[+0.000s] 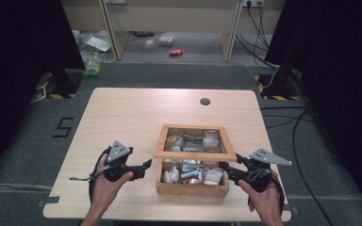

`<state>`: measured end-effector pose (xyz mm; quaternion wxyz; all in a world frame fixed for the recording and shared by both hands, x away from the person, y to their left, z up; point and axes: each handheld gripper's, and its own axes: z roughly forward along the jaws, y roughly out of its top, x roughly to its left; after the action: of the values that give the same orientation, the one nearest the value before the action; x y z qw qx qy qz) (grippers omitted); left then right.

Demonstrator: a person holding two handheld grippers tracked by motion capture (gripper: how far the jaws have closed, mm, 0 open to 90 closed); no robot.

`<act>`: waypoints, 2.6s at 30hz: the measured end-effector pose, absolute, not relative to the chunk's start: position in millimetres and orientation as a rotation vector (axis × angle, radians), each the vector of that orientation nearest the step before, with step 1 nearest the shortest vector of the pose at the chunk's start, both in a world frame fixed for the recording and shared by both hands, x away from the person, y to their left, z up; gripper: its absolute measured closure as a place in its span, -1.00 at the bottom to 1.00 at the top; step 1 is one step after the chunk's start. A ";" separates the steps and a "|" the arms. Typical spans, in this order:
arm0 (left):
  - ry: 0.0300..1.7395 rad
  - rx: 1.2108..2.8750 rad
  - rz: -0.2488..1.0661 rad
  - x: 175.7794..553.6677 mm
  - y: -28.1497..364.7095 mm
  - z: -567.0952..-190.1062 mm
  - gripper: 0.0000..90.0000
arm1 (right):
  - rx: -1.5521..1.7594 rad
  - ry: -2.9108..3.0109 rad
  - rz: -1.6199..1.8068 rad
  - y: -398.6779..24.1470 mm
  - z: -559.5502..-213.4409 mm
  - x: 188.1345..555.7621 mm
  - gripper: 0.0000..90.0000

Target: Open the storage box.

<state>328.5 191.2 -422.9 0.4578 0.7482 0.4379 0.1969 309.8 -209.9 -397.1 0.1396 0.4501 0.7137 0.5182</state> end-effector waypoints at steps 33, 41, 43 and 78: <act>1.091 1.830 0.492 338.0 192.2 -430.9 -0.66 | 1.231 2.009 1.524 -220.9 -334.3 407.8 0.14; 1.125 1.837 0.473 335.1 206.0 -445.5 -0.66 | 1.215 1.994 1.535 -222.5 -328.8 431.4 0.19; 1.133 1.839 0.465 333.9 210.8 -449.6 -0.66 | 1.208 1.999 1.535 -222.3 -327.3 437.6 0.19; 1.203 1.881 0.429 327.2 240.6 -485.9 -0.66 | 1.274 1.907 1.579 -220.6 -340.5 522.7 0.44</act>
<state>327.2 240.6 -485.9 0.4205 0.7505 0.4801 0.1713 522.7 -220.6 -340.5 0.1777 0.4501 0.6742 0.5580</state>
